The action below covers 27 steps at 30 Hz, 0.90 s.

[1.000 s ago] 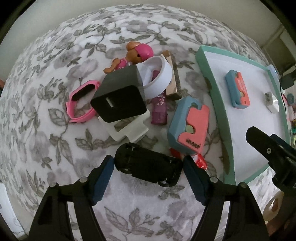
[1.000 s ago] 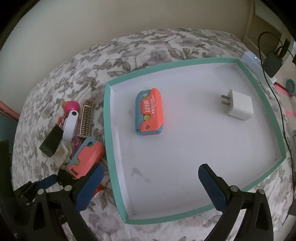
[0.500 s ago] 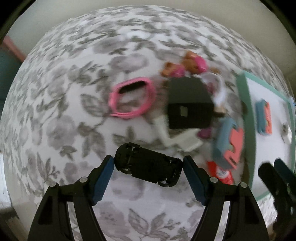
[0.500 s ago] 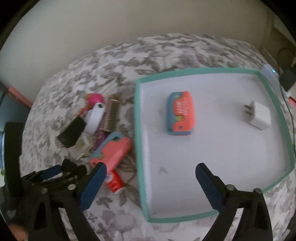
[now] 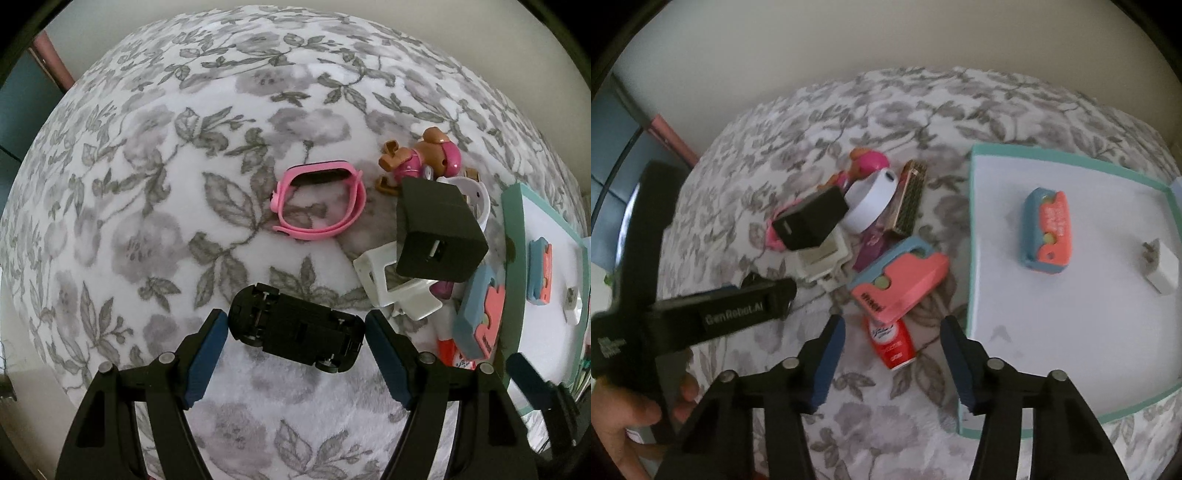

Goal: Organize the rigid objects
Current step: 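Grasp the black toy car with the left gripper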

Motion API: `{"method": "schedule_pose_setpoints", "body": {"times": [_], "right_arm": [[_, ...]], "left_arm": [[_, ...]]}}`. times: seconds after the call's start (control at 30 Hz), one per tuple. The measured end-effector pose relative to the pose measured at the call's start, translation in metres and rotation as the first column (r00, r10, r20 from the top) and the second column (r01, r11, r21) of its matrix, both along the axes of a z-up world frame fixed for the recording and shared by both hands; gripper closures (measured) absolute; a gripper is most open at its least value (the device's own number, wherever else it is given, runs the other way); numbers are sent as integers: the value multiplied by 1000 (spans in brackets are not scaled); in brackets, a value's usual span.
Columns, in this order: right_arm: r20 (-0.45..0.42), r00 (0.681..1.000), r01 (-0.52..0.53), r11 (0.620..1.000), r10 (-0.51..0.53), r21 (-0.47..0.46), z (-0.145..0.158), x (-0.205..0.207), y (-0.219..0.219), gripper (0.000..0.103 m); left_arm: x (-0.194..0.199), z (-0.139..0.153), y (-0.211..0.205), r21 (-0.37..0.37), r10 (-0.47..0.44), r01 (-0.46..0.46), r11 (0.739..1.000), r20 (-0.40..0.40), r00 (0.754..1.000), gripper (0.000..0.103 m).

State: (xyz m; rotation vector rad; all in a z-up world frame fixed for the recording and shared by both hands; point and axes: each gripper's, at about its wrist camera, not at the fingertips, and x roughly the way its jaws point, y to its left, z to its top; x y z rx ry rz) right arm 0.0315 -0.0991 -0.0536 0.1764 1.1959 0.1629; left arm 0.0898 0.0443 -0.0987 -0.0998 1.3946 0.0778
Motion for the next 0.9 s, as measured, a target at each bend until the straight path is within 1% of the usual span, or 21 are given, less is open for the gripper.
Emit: {"method": "schedule_pose_setpoints", "body": {"times": [0.1, 0.3, 0.33, 0.53, 0.57, 0.63, 0.73, 0.83, 0.9], "right_arm": [[-23, 999, -28, 999, 28, -22, -7, 1, 6, 53], [-71, 995, -80, 996, 76, -49, -24, 2, 19, 53], [-95, 993, -82, 995, 76, -61, -26, 3, 22, 53], [-103, 991, -100, 986, 86, -137, -38, 11, 36, 63], [-111, 990, -98, 984, 82, -146, -41, 12, 36, 63], [-94, 992, -93, 983, 78, -161, -42, 16, 37, 63], [-76, 995, -75, 984, 64, -161, -43, 20, 38, 63], [-66, 994, -94, 976, 82, -197, -43, 22, 44, 62], [-63, 993, -109, 968, 98, -225, -44, 21, 49, 63]], "left_arm": [[-1, 1, 2, 4, -6, 6, 1000, 0, 1000, 26], [2, -3, -2, 7, -13, 13, 1000, -1, 1000, 26], [2, -3, -2, 6, -12, 12, 1000, -1, 1000, 26], [4, -5, -4, 13, -16, 16, 1000, 1, 1000, 25], [4, -6, -9, 16, -17, 17, 1000, 1, 1000, 25], [5, -8, -13, 24, -19, 19, 1000, -4, 1000, 25], [5, -19, -14, 11, -18, 18, 1000, -38, 999, 26], [5, -29, -16, 15, -29, 30, 999, -65, 997, 26], [5, -30, -18, 18, -32, 33, 999, -65, 997, 26]]}}
